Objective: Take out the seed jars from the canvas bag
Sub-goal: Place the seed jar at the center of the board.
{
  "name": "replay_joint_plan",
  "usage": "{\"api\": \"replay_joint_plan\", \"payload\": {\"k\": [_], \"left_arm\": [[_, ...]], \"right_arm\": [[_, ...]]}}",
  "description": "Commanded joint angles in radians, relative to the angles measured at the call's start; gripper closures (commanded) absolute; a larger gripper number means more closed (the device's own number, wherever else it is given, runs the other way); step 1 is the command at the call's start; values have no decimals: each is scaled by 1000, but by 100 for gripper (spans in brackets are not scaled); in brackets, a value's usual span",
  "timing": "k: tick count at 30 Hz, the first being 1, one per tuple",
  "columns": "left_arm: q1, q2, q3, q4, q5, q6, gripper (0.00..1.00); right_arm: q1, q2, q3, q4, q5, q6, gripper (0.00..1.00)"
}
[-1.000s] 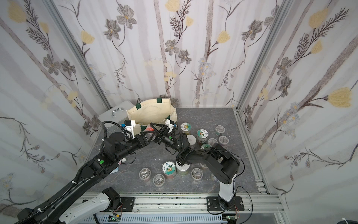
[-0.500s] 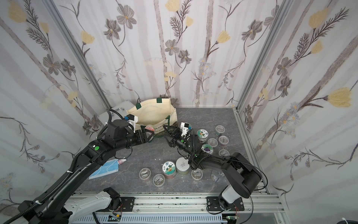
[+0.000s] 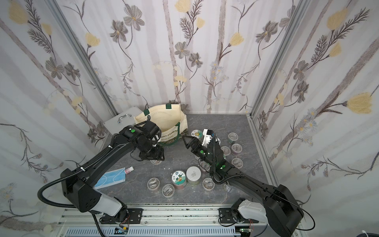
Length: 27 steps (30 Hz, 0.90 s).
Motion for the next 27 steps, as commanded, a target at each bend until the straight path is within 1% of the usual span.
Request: {"api": "replay_joint_plan", "payload": {"k": [1,6,11,17,24,26,27], "left_arm": [[-20,75,32,-72,-24,46,35],[-96,216,62,-87,-46,66,35],[-111,292,36,-79,-87,72,35],[-119,323,-16,-44,-65,73,34],[-127,318,-92,-4,-38,61,33],[-132,321,-98,3,-34,60,31],[-134,324,-98,3,-33,60,28]], "right_arm": [[-5,-10,-9,-32,12,-39,0],[-15,-17,-27,-22,2,-41,0],[-26,-32,-42,-18,-5,-47,0],[-40,-37,-49,-20,-10,-50,0],[-42,-27,-50,-5,-18,-50,0],[-42,-24,-50,2,-21,-48,0],[-42,-22,-50,6,-23,-48,0]]}}
